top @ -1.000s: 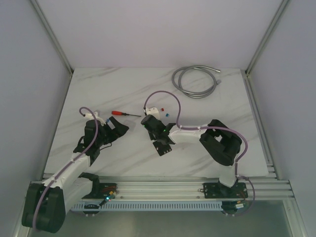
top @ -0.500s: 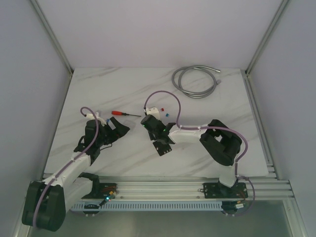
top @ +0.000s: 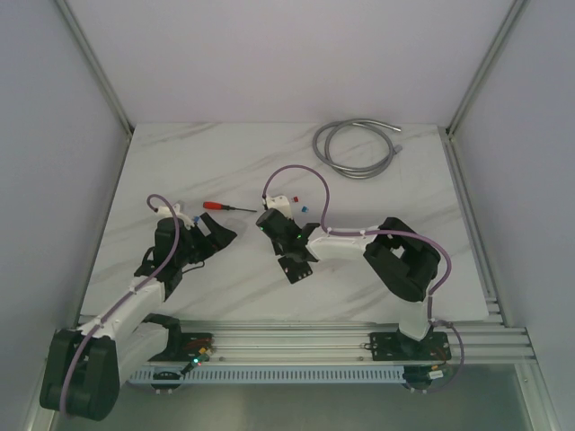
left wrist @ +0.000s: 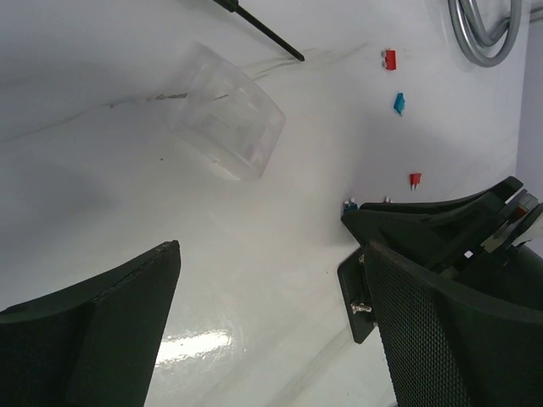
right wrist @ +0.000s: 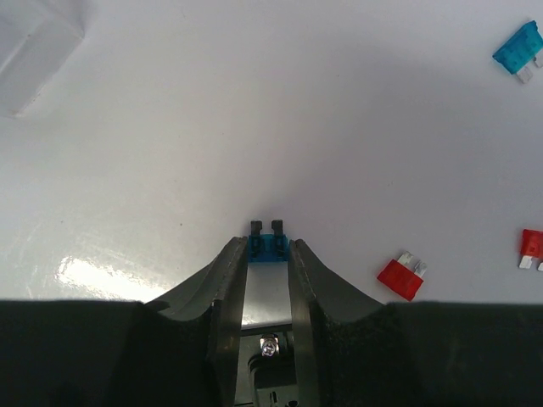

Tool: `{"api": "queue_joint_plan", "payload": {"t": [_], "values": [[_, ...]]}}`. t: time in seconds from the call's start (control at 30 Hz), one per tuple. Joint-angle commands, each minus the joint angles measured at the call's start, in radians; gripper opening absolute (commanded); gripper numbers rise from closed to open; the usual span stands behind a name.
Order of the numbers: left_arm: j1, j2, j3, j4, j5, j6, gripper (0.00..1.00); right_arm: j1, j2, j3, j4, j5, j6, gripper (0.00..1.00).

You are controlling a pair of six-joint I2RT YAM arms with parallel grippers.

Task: Snap on the fuse box
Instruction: Move the fuse box base at the center of the board, then pick up the fuse from the center of the board.

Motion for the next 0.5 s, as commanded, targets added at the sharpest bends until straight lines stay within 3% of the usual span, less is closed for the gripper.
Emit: {"api": "queue_joint_plan", "payload": {"t": [0.0,0.27,0.47], "values": [[0.000,0.013,0.019,0.031,0.038,-0.012,0.96,0.009,0.009,0.001,-0.059,-0.012,0.012,0.27],[-0.044,0.104,0.050,0.120,0.116,-0.044,0.87,-0.006,-0.064,-0.069,0.051,-0.038,-0.049,0.27],[-0.102,0.203,0.095,0.207,0.177,-0.082,0.85,-0.053,-0.161,-0.167,0.188,-0.151,-0.102,0.27]]}}
